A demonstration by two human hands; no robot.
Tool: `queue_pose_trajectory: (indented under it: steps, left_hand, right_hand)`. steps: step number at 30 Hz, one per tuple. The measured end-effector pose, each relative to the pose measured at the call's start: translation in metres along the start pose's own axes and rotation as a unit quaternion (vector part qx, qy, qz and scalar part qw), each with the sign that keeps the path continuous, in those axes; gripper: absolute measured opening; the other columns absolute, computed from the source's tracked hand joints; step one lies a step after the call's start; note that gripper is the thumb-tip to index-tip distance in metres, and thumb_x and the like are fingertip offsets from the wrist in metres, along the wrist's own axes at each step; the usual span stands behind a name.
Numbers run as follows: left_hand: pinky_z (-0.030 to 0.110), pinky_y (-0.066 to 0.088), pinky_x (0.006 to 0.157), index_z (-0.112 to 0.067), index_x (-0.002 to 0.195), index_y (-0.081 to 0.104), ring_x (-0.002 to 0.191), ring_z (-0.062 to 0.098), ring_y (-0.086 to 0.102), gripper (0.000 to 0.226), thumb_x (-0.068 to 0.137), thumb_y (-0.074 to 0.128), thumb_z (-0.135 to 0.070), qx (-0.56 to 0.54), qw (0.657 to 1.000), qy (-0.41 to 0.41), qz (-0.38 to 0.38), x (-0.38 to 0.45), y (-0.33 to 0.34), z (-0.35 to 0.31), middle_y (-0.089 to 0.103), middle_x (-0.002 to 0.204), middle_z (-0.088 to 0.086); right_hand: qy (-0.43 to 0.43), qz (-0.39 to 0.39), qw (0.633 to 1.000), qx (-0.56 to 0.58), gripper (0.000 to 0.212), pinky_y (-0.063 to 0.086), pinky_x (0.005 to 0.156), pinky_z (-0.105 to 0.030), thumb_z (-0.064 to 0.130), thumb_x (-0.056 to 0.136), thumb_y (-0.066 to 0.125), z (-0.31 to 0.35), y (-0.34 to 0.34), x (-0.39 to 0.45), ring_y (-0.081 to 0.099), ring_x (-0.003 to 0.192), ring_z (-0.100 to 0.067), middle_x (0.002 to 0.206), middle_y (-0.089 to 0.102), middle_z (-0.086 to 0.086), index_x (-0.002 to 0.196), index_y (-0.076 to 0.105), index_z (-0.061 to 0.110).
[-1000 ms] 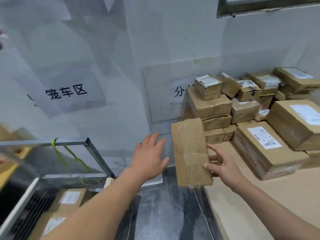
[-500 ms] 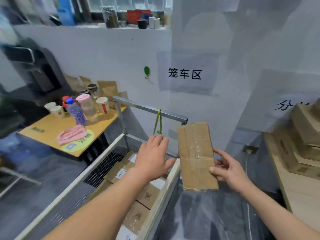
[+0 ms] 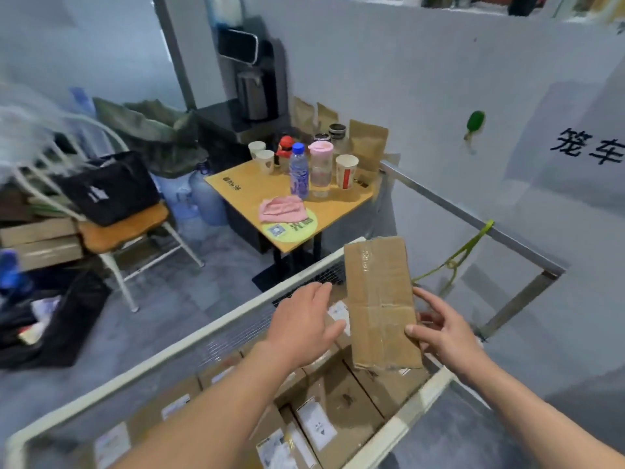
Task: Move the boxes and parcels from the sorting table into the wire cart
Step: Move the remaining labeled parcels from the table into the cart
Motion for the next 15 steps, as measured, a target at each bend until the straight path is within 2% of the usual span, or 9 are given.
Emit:
queue_pose_trajectory:
  steps: [3,6,10,13,15]
  left_hand:
    - [0.042,0.031,0.118,-0.019,0.157,0.025,0.147,0.020,0.028,0.072,0.099,0.044,-0.058,0.006,0.998,-0.067,0.010,-0.013,0.014,0.045,0.030,0.161,0.000]
    - [0.044,0.028,0.119,-0.020,0.156,0.029,0.148,0.023,0.026,0.071,0.099,0.039,-0.061,0.010,0.990,-0.136,0.034,-0.031,0.038,0.084,0.030,0.161,0.003]
    - [0.046,0.026,0.120,-0.022,0.156,0.028,0.150,0.023,0.022,0.070,0.099,0.037,-0.062,0.000,0.971,-0.226,0.075,-0.061,0.079,0.113,0.028,0.162,0.002]
    - [0.046,0.030,0.117,-0.021,0.152,0.034,0.146,0.023,0.027,0.065,0.100,0.037,-0.061,-0.004,0.956,-0.274,0.102,-0.078,0.115,0.122,0.033,0.158,0.002]
    - [0.044,0.034,0.114,-0.023,0.149,0.037,0.142,0.022,0.030,0.062,0.100,0.037,-0.061,-0.003,0.949,-0.294,0.117,-0.084,0.139,0.123,0.035,0.155,0.002]
  right_hand:
    - [0.018,0.053,0.998,-0.012,0.068,0.051,0.056,-0.027,-0.009,0.084,0.073,-0.011,0.038,0.031,0.065,0.068,-0.015,0.091,0.067,-0.011,0.137,0.056,0.030]
    - [0.026,0.111,0.993,-0.038,0.068,0.052,0.057,-0.027,-0.009,0.084,0.073,-0.029,0.074,0.058,0.066,0.067,-0.015,0.086,0.065,-0.008,0.138,0.056,0.028]
    - [0.052,0.189,0.979,-0.064,0.070,0.048,0.063,-0.031,0.004,0.080,0.082,-0.073,0.115,0.080,0.060,0.065,-0.013,0.082,0.059,-0.004,0.135,0.057,0.039]
    - [0.077,0.234,0.965,-0.088,0.073,0.048,0.069,-0.033,0.025,0.067,0.086,-0.116,0.132,0.088,0.058,0.069,-0.014,0.088,0.062,-0.004,0.130,0.059,0.050]
    - [0.100,0.259,0.955,-0.103,0.075,0.047,0.069,-0.033,0.019,0.071,0.086,-0.142,0.138,0.093,0.055,0.070,-0.015,0.085,0.060,-0.004,0.136,0.058,0.043]
Point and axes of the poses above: each hand's wrist, its own x-axis towards the middle knuckle, its own y-axis out of the palm, z = x × y, the point moved 6 cm from there along x, towards the middle knuckle
